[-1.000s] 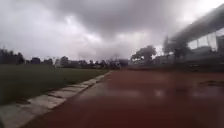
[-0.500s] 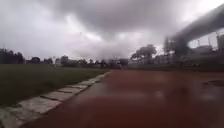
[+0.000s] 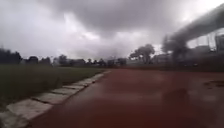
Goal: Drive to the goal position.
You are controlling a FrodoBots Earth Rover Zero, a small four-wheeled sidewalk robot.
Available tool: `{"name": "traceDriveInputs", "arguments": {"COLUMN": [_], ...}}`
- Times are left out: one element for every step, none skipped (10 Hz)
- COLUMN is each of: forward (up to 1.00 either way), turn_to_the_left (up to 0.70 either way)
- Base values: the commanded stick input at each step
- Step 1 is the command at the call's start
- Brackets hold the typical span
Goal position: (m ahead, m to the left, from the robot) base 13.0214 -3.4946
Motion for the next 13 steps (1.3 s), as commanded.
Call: {"name": "traceDriveInputs", "arguments": {"forward": [0.5,0.5,0.5,0.5,0.5,0.5,0.5,0.5,0.5,0.5,0.5,0.5,0.5], "turn_to_the_left": [0.0,0.0,0.0,0.0,0.0,0.0,0.0,0.0,0.0,0.0,0.0,0.0,0.0]}}
